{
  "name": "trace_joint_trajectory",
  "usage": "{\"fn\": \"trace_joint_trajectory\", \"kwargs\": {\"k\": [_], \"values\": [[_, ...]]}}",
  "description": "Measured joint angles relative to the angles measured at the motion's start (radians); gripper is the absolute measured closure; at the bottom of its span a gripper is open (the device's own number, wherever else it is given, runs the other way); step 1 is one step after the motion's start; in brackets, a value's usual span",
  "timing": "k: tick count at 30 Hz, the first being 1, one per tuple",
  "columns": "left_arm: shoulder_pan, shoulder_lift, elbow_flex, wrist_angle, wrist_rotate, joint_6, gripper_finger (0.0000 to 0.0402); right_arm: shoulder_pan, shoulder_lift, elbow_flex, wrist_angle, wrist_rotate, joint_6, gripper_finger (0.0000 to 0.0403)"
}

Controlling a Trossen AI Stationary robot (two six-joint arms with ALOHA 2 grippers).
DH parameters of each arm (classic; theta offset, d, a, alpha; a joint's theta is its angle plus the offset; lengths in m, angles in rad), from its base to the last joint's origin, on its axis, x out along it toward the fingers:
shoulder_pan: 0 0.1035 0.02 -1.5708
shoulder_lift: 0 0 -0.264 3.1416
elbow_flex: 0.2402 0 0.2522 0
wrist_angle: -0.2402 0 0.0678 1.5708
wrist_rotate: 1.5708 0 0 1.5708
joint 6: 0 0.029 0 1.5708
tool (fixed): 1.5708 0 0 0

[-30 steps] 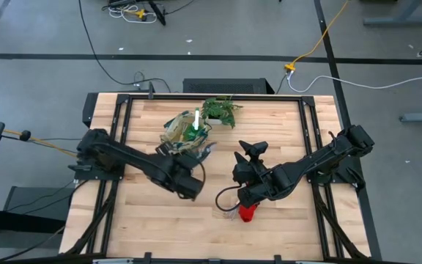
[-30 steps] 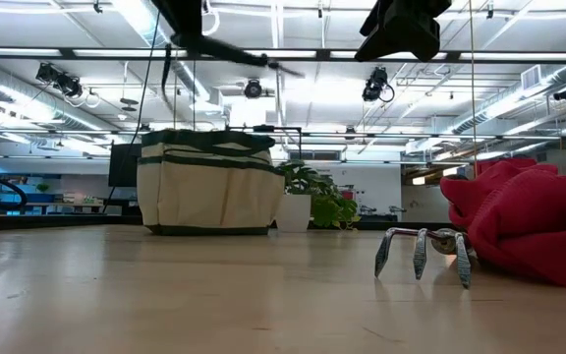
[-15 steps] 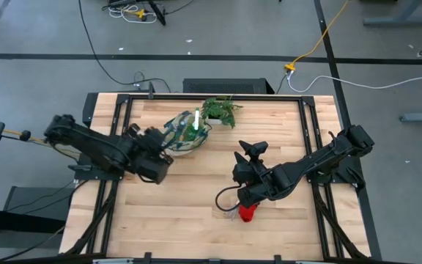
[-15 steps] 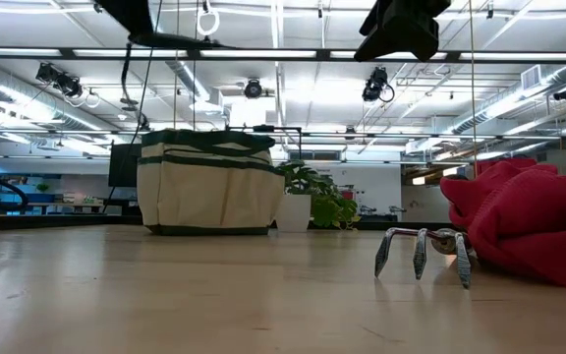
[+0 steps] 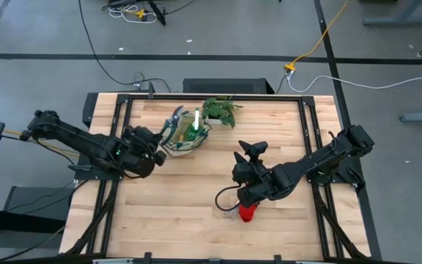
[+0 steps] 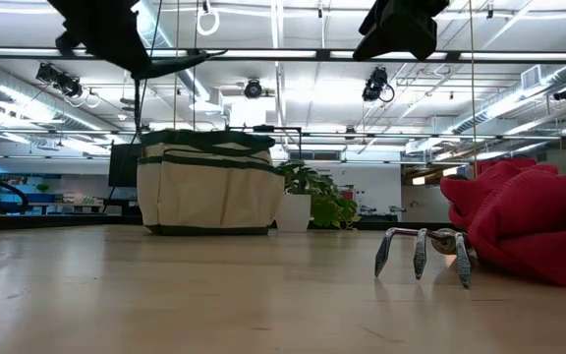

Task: Pick & Place Garden tools in Gardening bag
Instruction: Put the green shear scissors into the gardening bag

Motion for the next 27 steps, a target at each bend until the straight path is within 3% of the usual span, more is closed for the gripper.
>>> {"fn": "trace_joint_trajectory", "kwargs": {"k": [9, 19, 27], "values": [[0.059, -0.041, -0.195, 0.444, -0.098, 0.300, 0.0354, 0.000, 0.000, 0.000, 0.025, 0.000, 0.001, 0.0142], [0.177, -0.041, -0.357, 0.884, 0.044, 0.566, 0.0354, -0.001, 0.000, 0.000, 0.027, -0.002, 0.002, 0.0142], [0.255, -0.041, -0.451, 0.975, 0.119, 0.590, 0.0354, -0.001, 0.000, 0.000, 0.032, -0.002, 0.002, 0.0142]]}}
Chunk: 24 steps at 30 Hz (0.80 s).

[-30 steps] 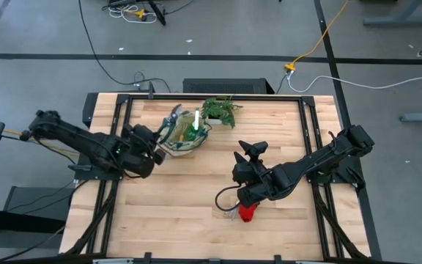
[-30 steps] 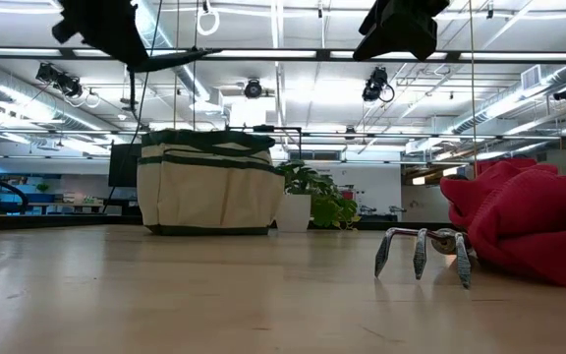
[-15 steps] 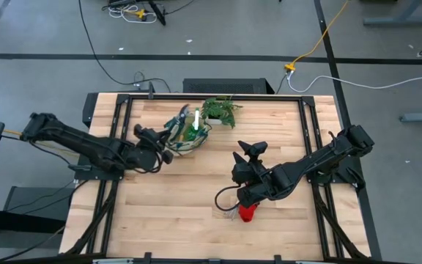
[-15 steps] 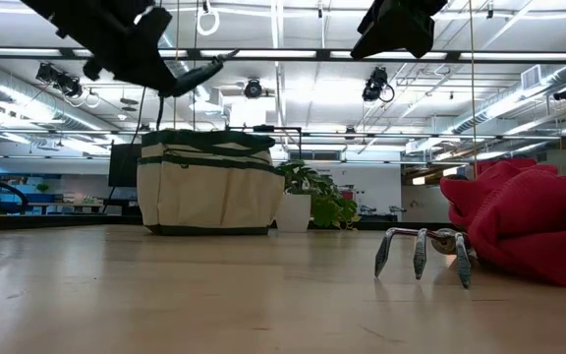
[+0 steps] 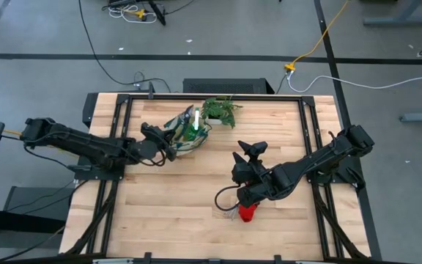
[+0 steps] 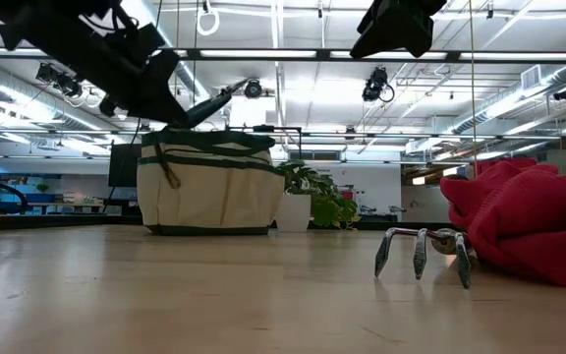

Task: Pick & Place Garden tools in Gardening bag
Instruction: Put the green shear scissors into the gardening bag

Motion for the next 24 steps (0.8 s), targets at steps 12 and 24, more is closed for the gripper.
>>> {"fn": "trace_joint_trajectory", "kwargs": {"k": [12, 24], "values": [[0.058, 0.000, -0.040, 0.067, 0.077, 0.063, 0.0355, 0.000, 0.000, 0.000, 0.006, 0.001, -0.001, 0.0142], [0.145, 0.001, -0.040, 0.066, 0.184, 0.112, 0.0355, 0.000, 0.000, 0.000, 0.008, 0.000, -0.001, 0.0142]]}}
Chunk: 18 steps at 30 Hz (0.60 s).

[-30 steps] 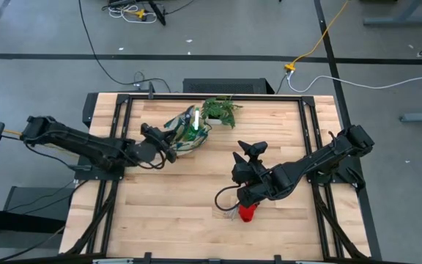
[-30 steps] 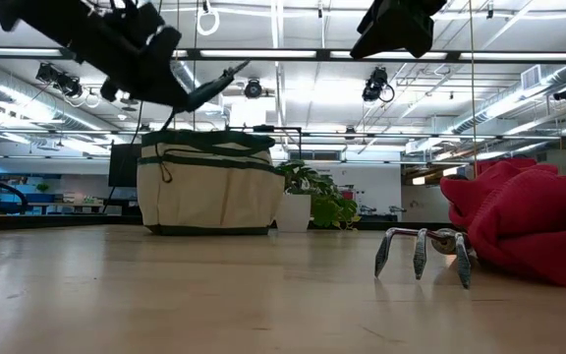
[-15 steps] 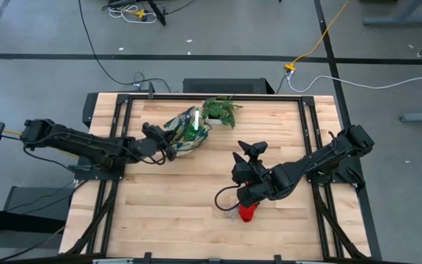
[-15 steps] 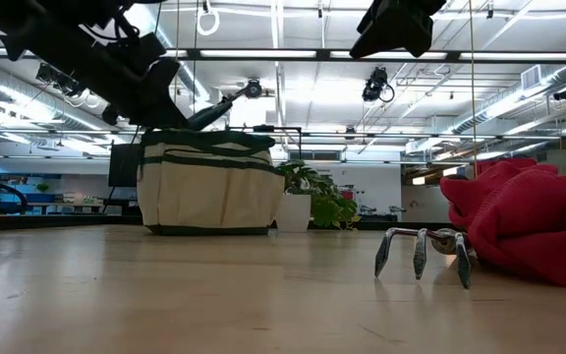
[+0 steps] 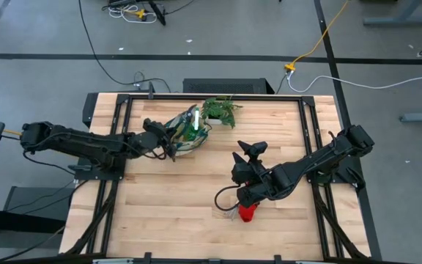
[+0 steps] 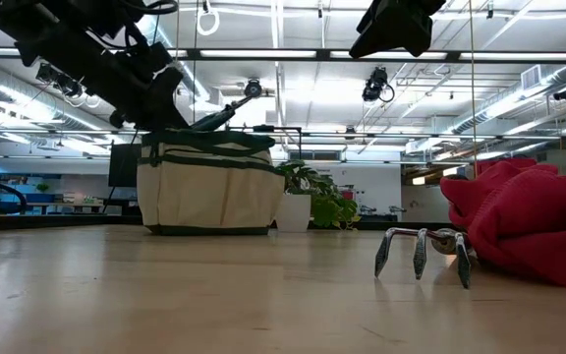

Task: Pick & Place Garden tools in Gardening bag
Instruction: Put the green shear scissors into the gardening bag

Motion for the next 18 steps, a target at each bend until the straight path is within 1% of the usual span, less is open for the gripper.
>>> {"fn": "trace_joint_trajectory", "kwargs": {"k": [5, 8, 14, 18], "values": [[0.011, 0.000, 0.000, -0.059, 0.091, -0.015, 0.0355, 0.000, 0.000, 0.000, 0.000, 0.000, 0.000, 0.0142], [0.011, 0.000, 0.001, -0.089, 0.093, -0.052, 0.0355, 0.000, 0.000, 0.000, 0.000, 0.000, -0.001, 0.0142], [0.010, 0.000, 0.001, -0.098, 0.099, -0.055, 0.0354, 0.000, 0.000, 0.000, 0.000, 0.000, -0.001, 0.0142], [0.010, 0.000, 0.001, -0.100, 0.119, -0.056, 0.0341, 0.000, 0.000, 0.000, 0.000, 0.000, -0.001, 0.0142]]}}
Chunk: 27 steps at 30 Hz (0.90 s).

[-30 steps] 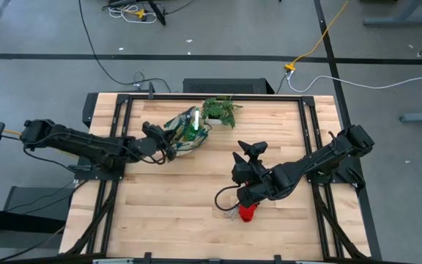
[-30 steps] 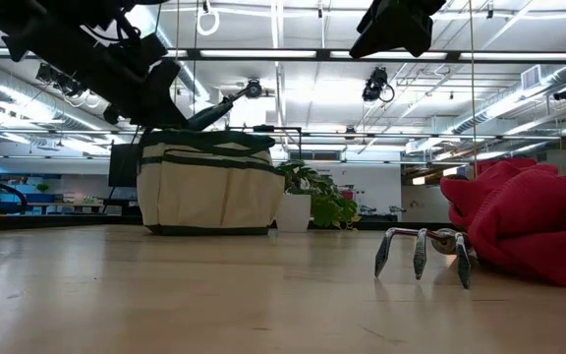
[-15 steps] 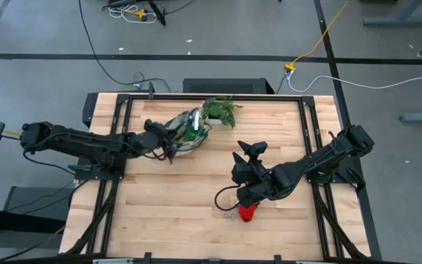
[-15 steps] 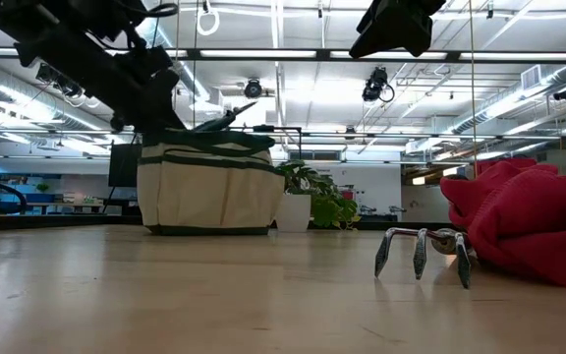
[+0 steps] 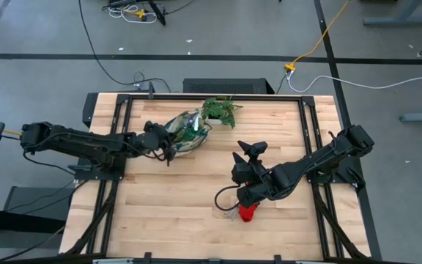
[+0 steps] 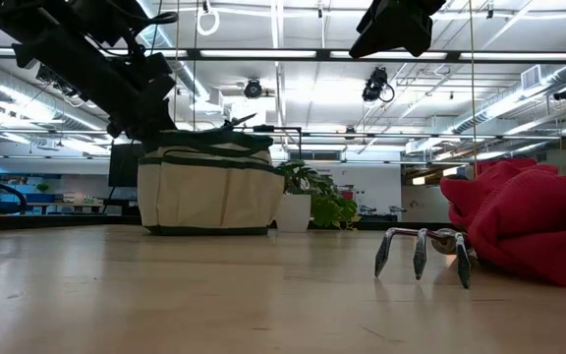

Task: Pick & Place Garden tools in Gardening bag
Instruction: Put the green shear scissors into the gardening bag

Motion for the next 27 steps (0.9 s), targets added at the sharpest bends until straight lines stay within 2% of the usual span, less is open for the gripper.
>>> {"fn": "trace_joint_trajectory", "kwargs": {"k": [9, 17, 21, 25, 27], "values": [[0.000, 0.000, 0.000, 0.000, 0.061, -0.026, 0.0323, 0.000, 0.000, 0.000, 0.000, 0.000, 0.000, 0.0142], [0.000, 0.000, 0.065, -0.048, 0.041, 0.041, 0.0320, 0.000, 0.000, 0.000, 0.000, 0.000, -0.001, 0.0142], [0.002, -0.001, 0.142, -0.166, 0.058, 0.056, 0.0319, 0.000, 0.000, 0.000, 0.000, 0.000, -0.001, 0.0142], [0.023, 0.000, 0.167, -0.359, 0.145, -0.058, 0.0319, 0.000, 0.000, 0.000, 0.000, 0.000, -0.001, 0.0142], [0.027, 0.000, 0.167, -0.397, 0.146, -0.091, 0.0316, 0.000, 0.000, 0.000, 0.000, 0.000, -0.001, 0.0142]]}}
